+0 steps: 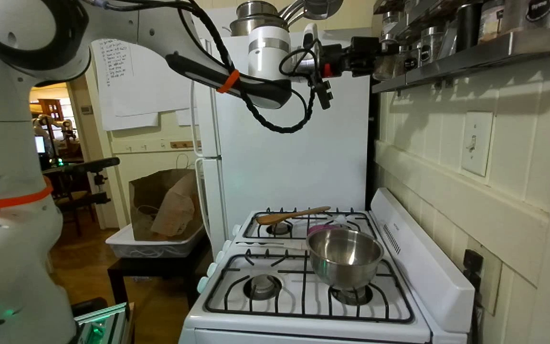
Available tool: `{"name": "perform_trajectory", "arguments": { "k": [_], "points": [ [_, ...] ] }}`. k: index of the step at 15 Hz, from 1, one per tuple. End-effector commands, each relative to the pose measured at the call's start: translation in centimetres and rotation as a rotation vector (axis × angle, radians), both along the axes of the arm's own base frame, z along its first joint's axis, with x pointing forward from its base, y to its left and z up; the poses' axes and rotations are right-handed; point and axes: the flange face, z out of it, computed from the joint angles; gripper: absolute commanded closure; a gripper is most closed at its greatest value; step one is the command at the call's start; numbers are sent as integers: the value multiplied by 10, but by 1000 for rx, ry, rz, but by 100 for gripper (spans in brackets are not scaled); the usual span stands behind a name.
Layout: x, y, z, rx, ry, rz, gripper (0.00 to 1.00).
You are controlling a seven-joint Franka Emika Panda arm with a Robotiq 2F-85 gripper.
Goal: Put the spice bottle in the metal bowl on the shelf
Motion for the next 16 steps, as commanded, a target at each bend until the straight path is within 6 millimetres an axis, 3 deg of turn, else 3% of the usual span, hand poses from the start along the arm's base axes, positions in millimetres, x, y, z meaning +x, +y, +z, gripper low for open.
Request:
{"name": "perform_trajectory", "arguments": {
  "k": [1, 16],
  "points": [
    [16, 3, 4, 8, -17, 40, 77],
    [57, 0, 20, 123, -31, 21, 77]
  ]
}}
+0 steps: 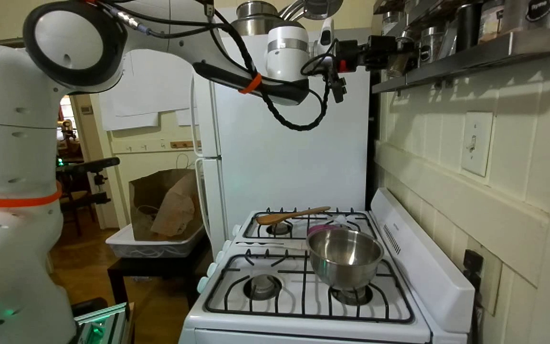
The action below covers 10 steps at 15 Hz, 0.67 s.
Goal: Put the spice bottle in the metal bowl on the shelf
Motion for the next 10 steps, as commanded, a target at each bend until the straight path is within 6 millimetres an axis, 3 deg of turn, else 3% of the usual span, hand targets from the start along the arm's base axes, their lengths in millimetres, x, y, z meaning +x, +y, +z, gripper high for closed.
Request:
{"name": "perform_trajectory", "arguments": {
  "k": [1, 10],
  "points": [
    [13, -1, 8, 32, -5, 18, 77],
    [29, 2, 12, 32, -61, 34, 77]
  ]
}}
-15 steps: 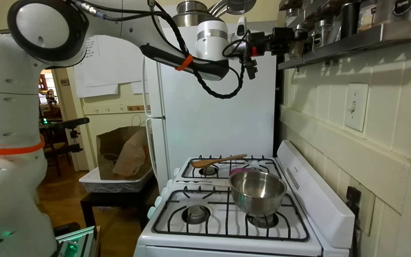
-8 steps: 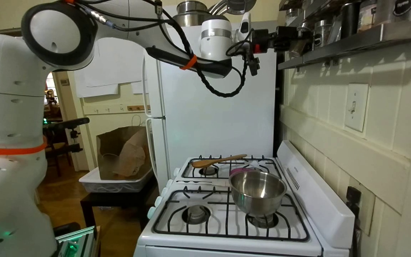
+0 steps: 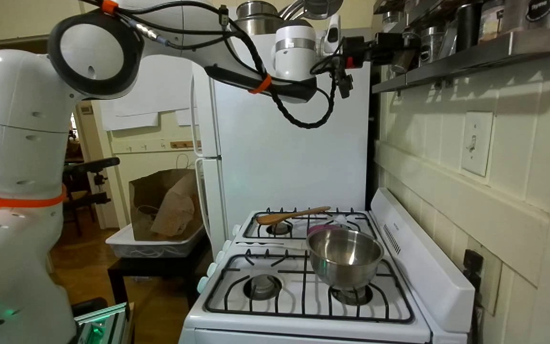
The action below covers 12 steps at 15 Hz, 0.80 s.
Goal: Put the spice bottle in the metal bowl on the shelf
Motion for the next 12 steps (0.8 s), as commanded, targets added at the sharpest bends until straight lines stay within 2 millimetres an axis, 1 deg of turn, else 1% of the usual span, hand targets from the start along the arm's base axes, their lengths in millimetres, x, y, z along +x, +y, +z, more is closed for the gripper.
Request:
{"name": "perform_trajectory", "arguments": {
  "k": [1, 6, 9, 12],
  "points": [
    [9, 1, 1, -4, -32, 32, 77],
    [11, 1, -13, -35, -81, 27, 77],
    [12, -2, -22, -54, -122, 19, 77],
    [10, -4, -27, -59, -155, 20, 77]
  ]
}}
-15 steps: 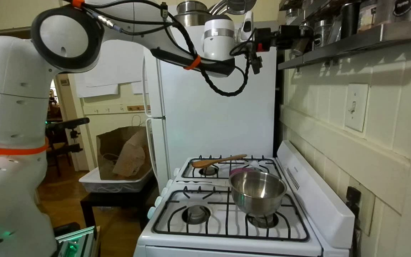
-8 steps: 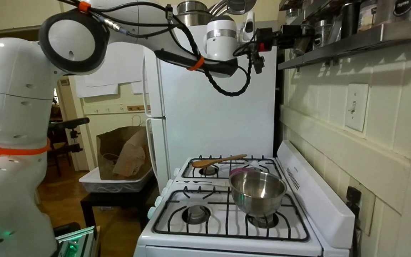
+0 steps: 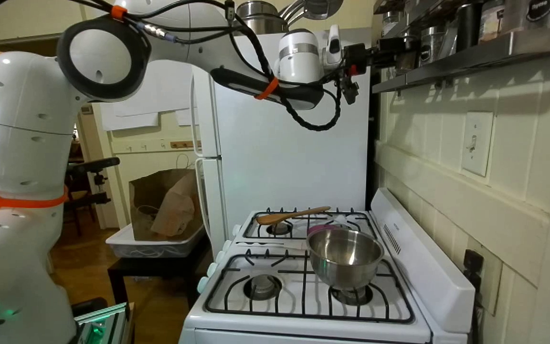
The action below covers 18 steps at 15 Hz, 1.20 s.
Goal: Put the spice bottle in the metal bowl on the shelf
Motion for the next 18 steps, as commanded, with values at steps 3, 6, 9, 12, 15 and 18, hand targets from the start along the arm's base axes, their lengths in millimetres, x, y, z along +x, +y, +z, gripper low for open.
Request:
{"name": "perform_trajectory", "arguments": {
  "k": [3, 6, 9, 12, 15, 18],
  "points": [
    [-1, -7, -11, -4, -77, 0, 77],
    [-4, -7, -16, 16, -120, 3, 77],
    [-7, -9, -24, 34, -165, -5, 77],
    [-9, -10, -30, 49, -198, -16, 77],
    [-10, -9, -35, 62, -215, -17, 77],
    [-8, -9, -36, 54, -232, -16, 77]
  ]
}}
